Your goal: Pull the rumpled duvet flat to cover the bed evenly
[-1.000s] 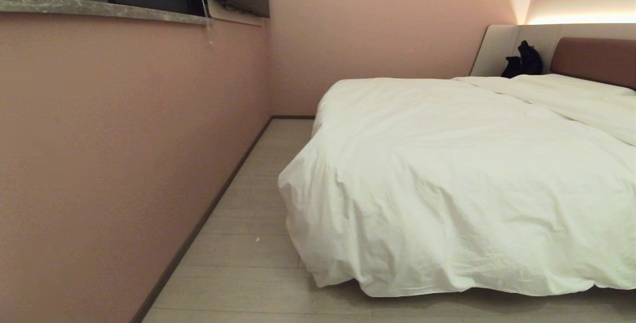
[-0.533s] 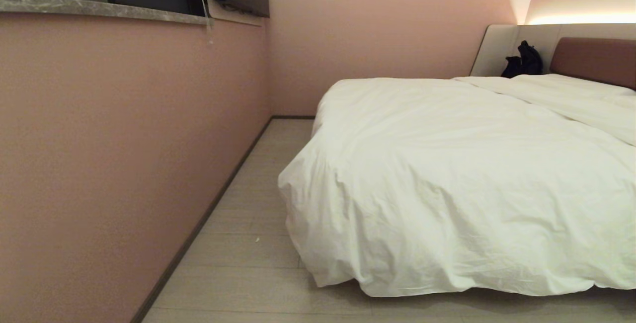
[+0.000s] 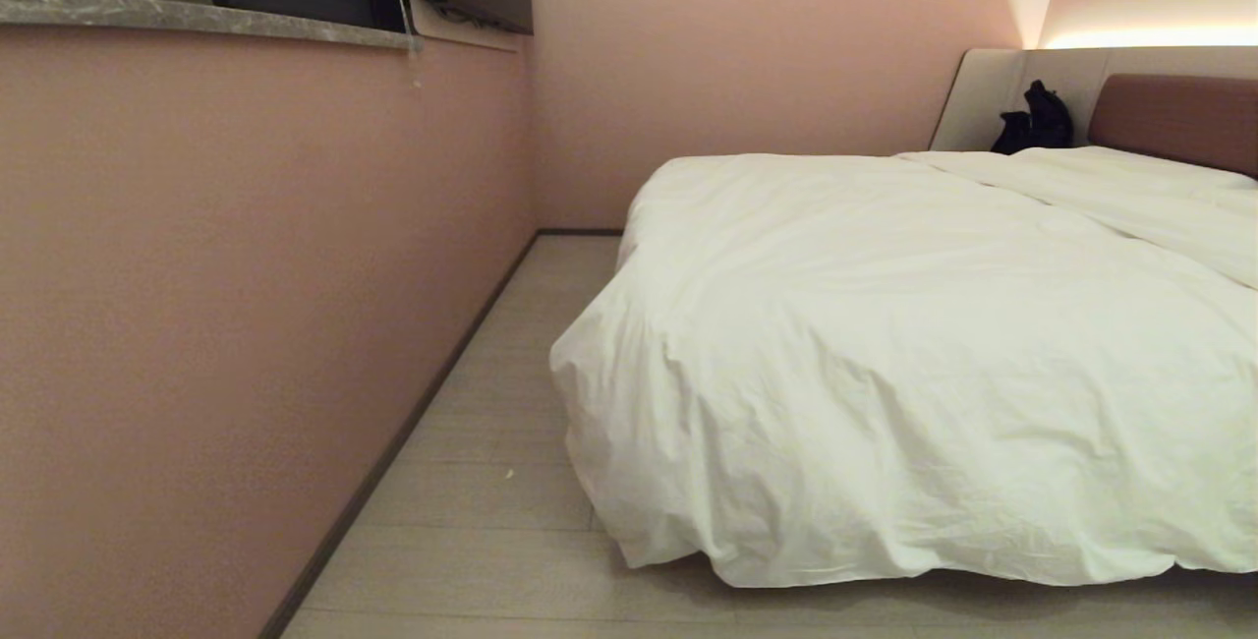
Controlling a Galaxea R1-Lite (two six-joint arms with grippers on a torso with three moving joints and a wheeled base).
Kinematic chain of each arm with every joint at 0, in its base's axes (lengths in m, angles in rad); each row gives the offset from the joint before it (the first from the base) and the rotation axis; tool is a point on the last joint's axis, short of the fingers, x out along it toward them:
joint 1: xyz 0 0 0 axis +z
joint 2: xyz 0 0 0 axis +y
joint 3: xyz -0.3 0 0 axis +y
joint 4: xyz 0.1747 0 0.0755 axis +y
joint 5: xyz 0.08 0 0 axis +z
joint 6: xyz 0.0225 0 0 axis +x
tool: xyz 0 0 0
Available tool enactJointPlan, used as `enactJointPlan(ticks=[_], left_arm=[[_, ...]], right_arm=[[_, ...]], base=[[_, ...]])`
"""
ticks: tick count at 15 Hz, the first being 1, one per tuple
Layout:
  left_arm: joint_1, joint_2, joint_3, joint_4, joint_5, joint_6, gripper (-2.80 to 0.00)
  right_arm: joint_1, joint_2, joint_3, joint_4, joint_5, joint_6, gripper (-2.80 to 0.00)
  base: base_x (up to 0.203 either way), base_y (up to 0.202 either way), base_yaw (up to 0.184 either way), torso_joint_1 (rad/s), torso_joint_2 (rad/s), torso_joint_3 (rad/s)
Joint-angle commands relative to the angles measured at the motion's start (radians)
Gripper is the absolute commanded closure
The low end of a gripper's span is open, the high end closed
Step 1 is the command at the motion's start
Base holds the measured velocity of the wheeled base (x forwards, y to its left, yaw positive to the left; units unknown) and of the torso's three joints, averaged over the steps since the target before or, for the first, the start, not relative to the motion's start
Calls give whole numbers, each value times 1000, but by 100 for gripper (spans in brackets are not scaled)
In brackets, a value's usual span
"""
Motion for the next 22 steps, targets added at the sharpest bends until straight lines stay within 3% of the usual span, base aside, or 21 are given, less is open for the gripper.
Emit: enactJointPlan(ticks=[1, 22], left_arm=[[0, 1, 0, 0, 0, 0, 0], [0, 1, 0, 0, 0, 0, 0]], right_arm=[[0, 0, 0, 0, 1, 0, 0], [0, 0, 0, 0, -1, 1, 0]], base=[[0, 0, 0, 0, 0, 0], [0, 0, 0, 0, 0, 0]])
